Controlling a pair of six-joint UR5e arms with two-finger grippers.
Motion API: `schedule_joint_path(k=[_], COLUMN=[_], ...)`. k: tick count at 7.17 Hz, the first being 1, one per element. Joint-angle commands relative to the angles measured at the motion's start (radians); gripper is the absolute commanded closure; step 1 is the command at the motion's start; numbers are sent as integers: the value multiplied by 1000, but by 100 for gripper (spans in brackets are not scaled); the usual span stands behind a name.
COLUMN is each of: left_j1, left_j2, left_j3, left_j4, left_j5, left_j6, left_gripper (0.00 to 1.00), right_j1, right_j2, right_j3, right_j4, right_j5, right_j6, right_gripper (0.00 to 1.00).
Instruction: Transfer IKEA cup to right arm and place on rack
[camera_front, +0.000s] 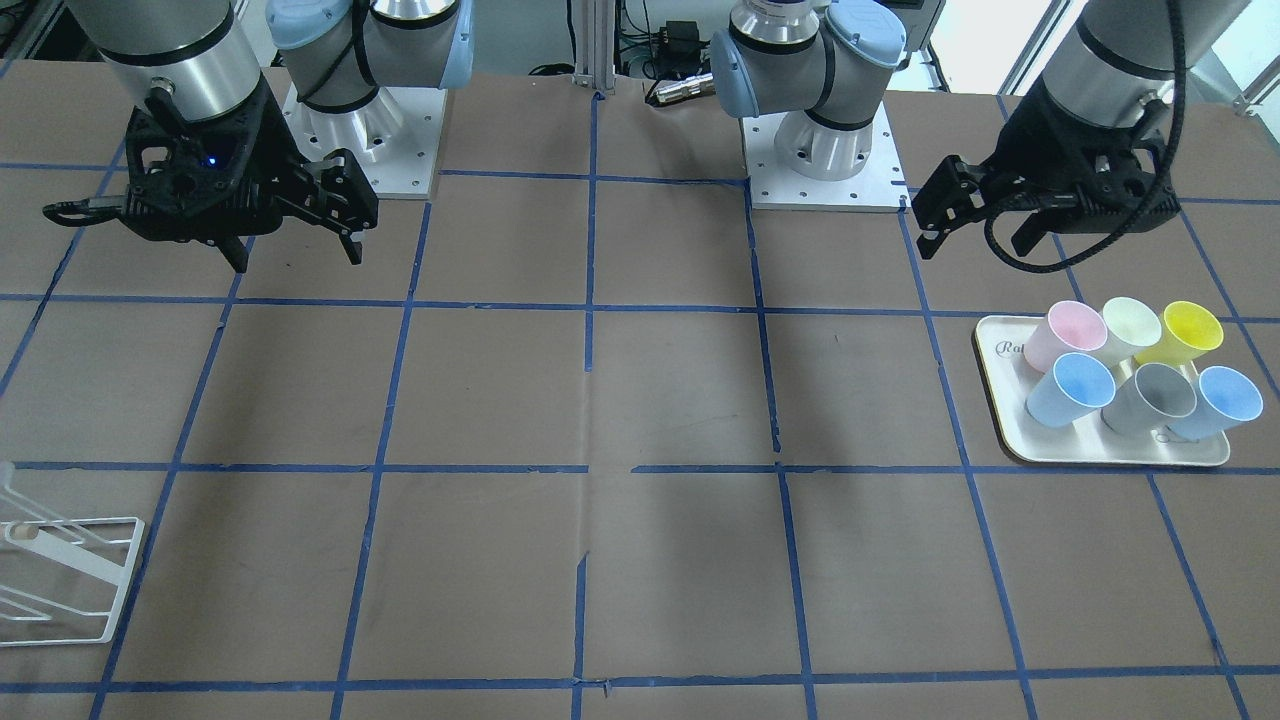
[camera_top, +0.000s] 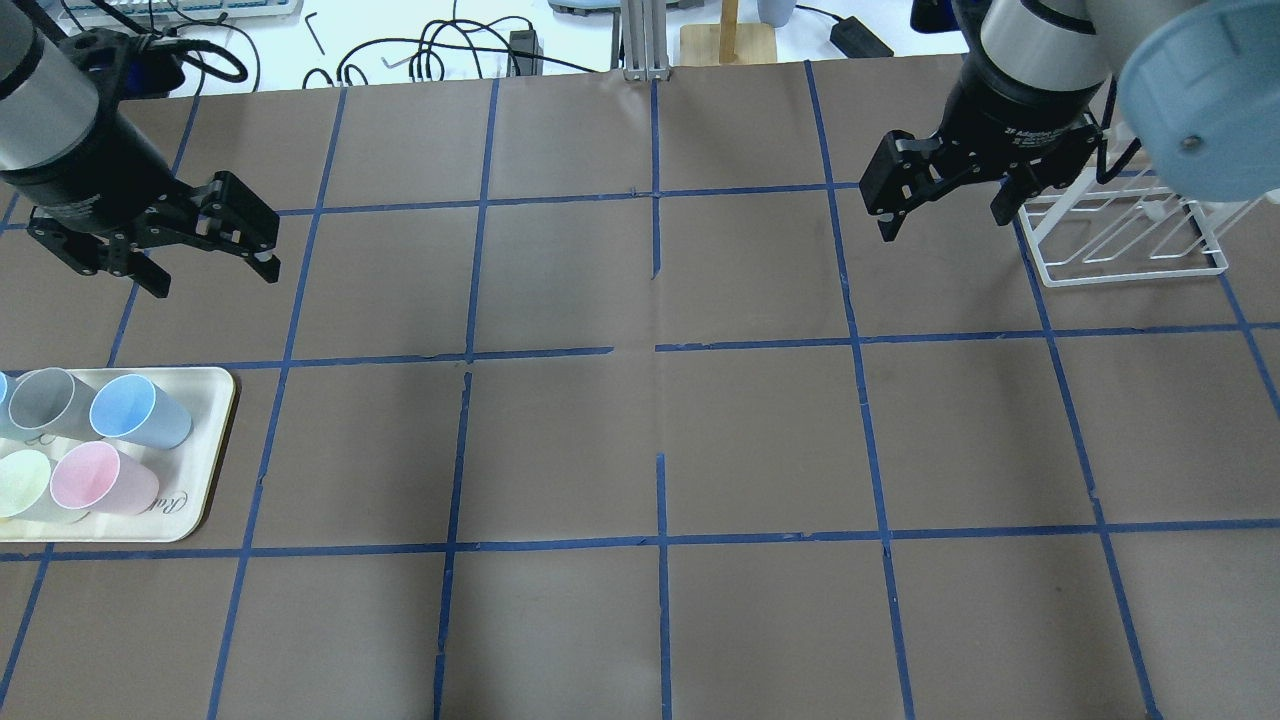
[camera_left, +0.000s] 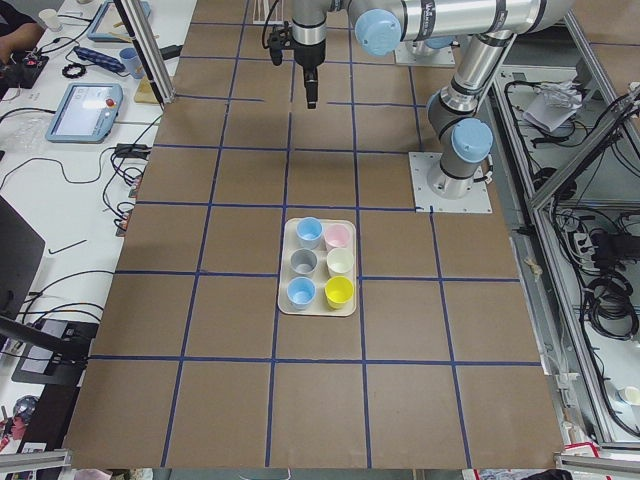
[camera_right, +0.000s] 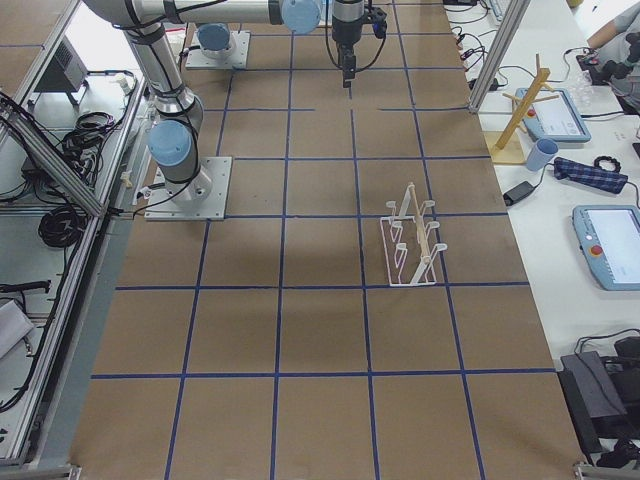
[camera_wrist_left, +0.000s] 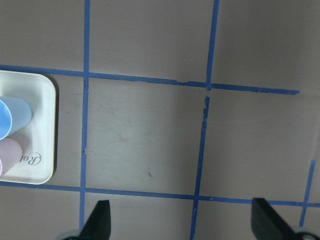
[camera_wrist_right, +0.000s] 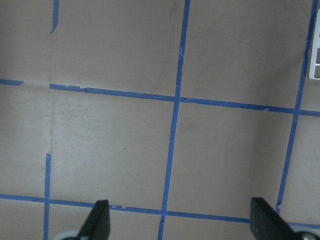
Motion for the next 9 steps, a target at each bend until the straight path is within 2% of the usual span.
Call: schedule_joint_path(k=[1,3,4,6,9], left_j1=[117,262,333,399,442], left_j2=[-4,-17,-34,-72,-164], left_j3=[-16,-62,-102,-179,-190], left_j4=[4,68,146,309,407], left_j5=[0,-5,-7,1,1], left_j6=[242,444,566,773,986], left_gripper=[0,0,0,0,0], right_j1=[1,1,-1,1,1], right_j2=[-2,-2,-2,-2,-2], right_j3=[0,0,0,0,0], right_j4=[0,0,1,2,2], right_j5=[0,0,0,0,0], right_j6=[0,0,0,0,0], right_gripper=[0,0,0,0,0])
